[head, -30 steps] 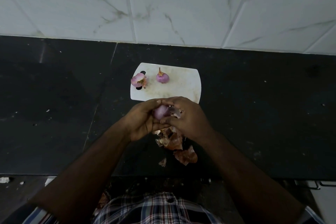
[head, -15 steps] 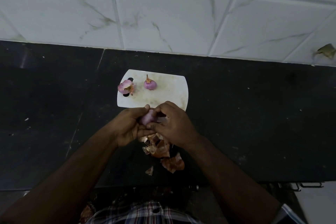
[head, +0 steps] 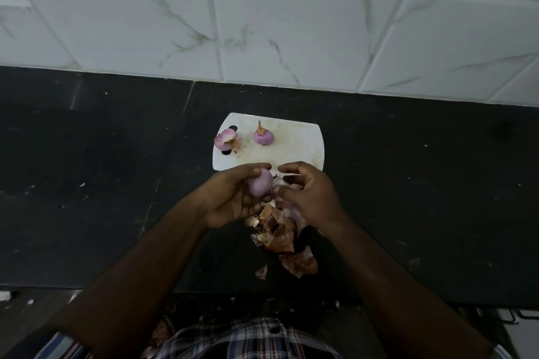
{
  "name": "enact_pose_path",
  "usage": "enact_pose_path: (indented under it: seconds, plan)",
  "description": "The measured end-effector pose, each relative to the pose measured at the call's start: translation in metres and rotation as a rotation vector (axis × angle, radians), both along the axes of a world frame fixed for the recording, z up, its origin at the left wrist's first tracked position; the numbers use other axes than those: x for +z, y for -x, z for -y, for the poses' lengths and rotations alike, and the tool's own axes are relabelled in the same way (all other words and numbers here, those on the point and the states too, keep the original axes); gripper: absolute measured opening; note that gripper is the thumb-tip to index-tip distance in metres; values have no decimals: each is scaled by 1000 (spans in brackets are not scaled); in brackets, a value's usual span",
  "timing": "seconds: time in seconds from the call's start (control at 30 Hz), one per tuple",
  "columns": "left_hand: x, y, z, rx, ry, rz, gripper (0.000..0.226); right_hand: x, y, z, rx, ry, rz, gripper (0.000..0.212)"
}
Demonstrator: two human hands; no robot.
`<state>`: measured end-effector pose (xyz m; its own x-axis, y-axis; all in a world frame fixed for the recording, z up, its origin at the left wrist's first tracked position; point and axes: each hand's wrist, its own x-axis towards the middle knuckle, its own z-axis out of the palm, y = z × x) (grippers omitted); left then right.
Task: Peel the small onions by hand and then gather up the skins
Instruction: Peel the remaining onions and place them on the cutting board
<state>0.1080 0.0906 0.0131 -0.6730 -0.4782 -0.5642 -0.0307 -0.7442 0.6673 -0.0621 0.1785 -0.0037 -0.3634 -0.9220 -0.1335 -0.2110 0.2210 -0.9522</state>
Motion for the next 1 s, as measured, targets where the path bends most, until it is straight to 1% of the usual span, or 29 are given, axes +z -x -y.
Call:
enact_pose_path:
  seconds: [0.07,0.13,0.23,0.3,0.37,0.47,0.57,0.6,0.67,0.73,0.83,0.87,0.9,0.97,1.0]
  plan:
    - [-3,-1,-1,1,48,-24,40,-1,2,1,-9,-41,45,29]
    - [-6,-1,-2,7,131,-5,38,0,2,0,-30,-71,20,22]
    - [-14,5,-4,67,249,72,30,2,-4,1,-60,-36,-173,11]
    - [-18,8,-2,202,288,137,29,0,-10,-2,-61,13,-277,10]
    - [-19,5,3,311,289,190,31,-6,-14,-8,-29,47,-330,11]
    - [-18,-6,7,278,261,214,38,-13,-13,-15,43,-3,-335,11]
    - [-18,-9,4,215,275,190,30,-9,-7,-13,194,-151,-388,14]
    - [-19,-9,2,210,272,180,27,-5,-3,-12,180,-158,-371,15]
    - [-18,-9,0,215,255,172,26,4,6,-8,53,-100,-299,18]
    - [-17,-7,-3,205,280,177,28,10,11,-1,-5,-66,-228,31]
    - [-18,1,-7,188,364,169,25,12,-1,9,125,-135,-110,59]
    - [-18,4,-8,196,379,163,24,9,-8,11,147,-128,-94,63]
    - [-17,6,-9,210,392,160,23,6,-13,12,144,-99,-94,61]
    - [-15,10,-10,255,453,185,19,1,-19,12,89,-44,-111,45]
    - [-14,12,-10,276,513,223,17,0,-19,11,51,-33,-127,39]
